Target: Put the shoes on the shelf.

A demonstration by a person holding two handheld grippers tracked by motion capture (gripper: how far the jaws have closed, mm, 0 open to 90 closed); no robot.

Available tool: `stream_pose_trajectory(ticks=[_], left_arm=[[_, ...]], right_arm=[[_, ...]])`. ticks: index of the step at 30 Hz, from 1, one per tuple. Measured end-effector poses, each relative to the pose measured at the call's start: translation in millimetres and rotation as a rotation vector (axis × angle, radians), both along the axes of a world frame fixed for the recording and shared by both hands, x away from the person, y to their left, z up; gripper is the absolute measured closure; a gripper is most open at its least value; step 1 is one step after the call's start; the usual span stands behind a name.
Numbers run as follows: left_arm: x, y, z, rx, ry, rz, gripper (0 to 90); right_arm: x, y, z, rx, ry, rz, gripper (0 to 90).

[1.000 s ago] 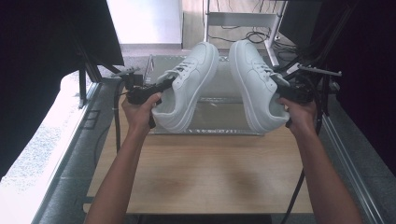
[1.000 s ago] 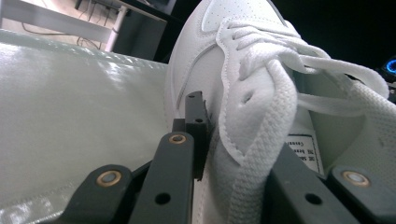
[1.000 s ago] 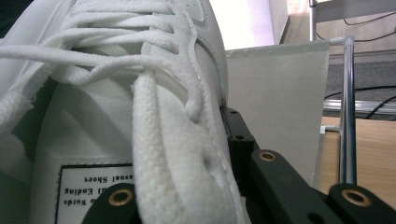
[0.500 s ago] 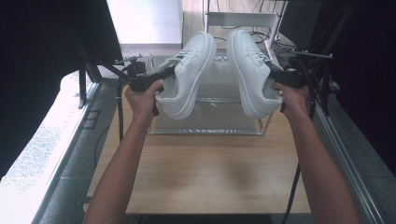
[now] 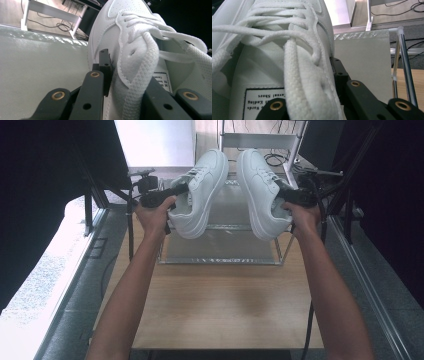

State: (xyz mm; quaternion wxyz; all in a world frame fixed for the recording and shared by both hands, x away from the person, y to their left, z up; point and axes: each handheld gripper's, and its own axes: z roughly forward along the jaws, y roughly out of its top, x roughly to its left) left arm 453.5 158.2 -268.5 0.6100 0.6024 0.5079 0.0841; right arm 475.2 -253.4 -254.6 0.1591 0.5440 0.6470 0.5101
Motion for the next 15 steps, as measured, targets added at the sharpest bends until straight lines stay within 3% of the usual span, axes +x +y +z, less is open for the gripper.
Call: stream_pose_trajectory(ticks=[5,11,15], left_arm=[[9.3,-2.1,0.2,-0.005,0.011,0.012,82.9],[21.7,-9.7,-7.8,0.012,0.047,0.028,82.7],[30.8,-11.2,-12.6,-0.002,0.068,0.022,82.6]], right_arm=[[5.6,6.1,2.2,0.005,0.003,-0.021,87.0],[15.5,15.4,1.8,-0.021,0.018,-0.019,87.0],[25.2,21.5,-2.1,-0.035,0.040,-0.030,87.0]])
